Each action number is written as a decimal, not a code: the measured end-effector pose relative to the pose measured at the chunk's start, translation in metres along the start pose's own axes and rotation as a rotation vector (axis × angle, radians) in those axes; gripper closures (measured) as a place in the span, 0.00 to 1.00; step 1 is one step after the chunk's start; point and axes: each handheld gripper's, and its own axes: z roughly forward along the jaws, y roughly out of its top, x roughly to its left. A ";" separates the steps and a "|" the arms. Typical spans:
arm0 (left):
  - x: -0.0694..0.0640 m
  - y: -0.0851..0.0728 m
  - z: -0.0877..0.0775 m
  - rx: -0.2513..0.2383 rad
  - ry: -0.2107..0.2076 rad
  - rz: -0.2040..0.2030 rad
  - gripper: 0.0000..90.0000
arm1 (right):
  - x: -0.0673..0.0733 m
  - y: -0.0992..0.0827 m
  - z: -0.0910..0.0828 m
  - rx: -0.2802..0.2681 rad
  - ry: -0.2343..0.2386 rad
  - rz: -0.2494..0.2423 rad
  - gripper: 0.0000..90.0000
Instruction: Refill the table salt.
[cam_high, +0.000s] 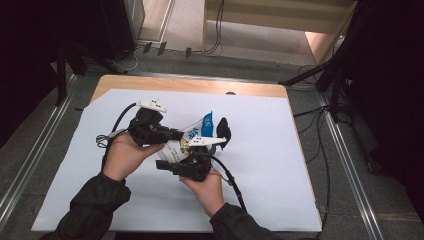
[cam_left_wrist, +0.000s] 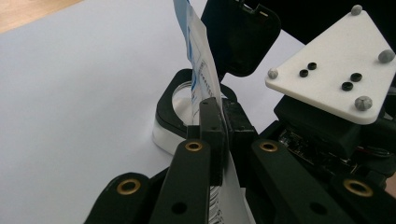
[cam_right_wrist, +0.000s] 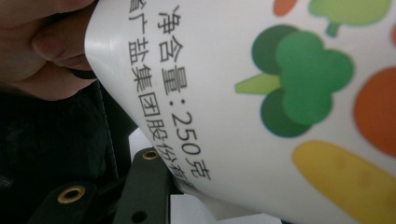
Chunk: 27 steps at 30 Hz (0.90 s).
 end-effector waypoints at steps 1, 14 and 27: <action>0.000 0.000 0.000 -0.002 0.002 0.000 1.00 | 0.000 0.000 0.000 0.001 -0.006 -0.002 0.74; -0.003 0.001 0.001 -0.011 0.011 0.009 0.99 | 0.001 0.000 0.001 0.007 -0.024 -0.002 0.73; -0.003 0.001 0.000 -0.015 0.012 0.007 0.99 | 0.001 0.001 0.000 0.003 -0.011 0.003 0.74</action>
